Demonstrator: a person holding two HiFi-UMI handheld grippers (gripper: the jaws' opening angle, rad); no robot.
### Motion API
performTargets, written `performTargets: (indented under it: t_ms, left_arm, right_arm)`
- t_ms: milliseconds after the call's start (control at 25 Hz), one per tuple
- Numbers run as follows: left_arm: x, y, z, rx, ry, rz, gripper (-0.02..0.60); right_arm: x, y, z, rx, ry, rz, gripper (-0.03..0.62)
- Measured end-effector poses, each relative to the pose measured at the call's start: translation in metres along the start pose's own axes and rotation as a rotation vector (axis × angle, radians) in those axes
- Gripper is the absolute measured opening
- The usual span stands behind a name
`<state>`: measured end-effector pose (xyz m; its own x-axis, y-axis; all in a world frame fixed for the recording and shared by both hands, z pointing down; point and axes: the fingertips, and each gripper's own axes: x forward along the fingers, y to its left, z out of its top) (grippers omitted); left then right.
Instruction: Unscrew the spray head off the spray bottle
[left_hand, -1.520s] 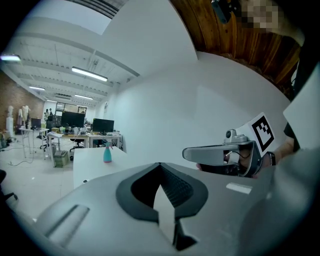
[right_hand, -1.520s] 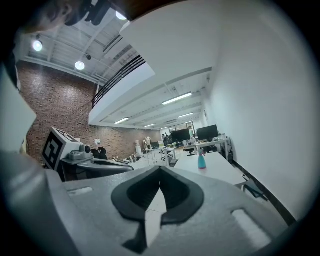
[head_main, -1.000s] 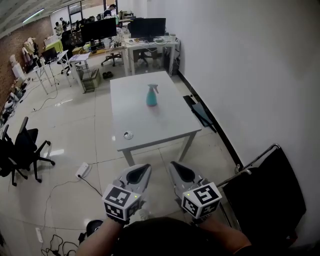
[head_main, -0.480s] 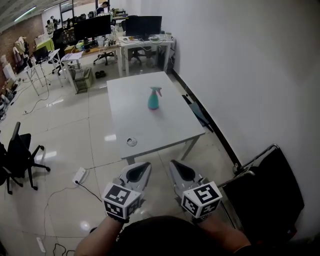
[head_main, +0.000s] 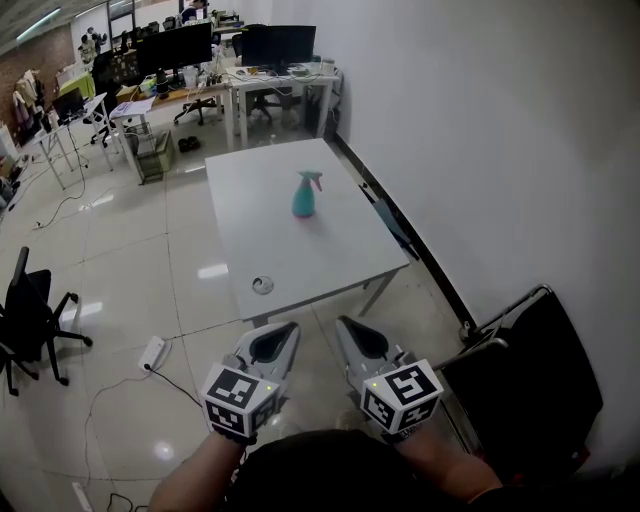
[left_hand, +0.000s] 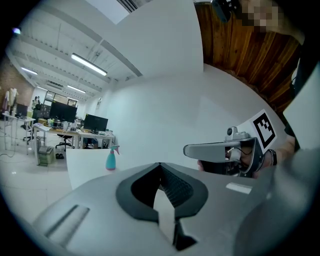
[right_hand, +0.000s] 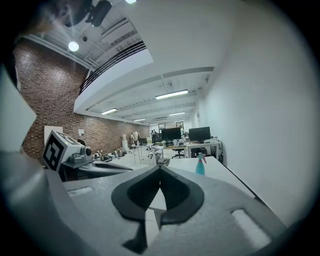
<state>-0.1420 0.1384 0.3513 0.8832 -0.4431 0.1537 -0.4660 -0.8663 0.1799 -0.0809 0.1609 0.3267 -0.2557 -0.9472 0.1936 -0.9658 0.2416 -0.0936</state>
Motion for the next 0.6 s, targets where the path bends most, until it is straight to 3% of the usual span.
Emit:
performTargets:
  t_ms: [600]
  left_arm:
    - [0.057, 0.017, 0.003, -0.007, 0.032, 0.07, 0.015]
  right_arm:
    - [0.033, -0.053, 0.003, 0.025, 0.008, 0.071, -0.009]
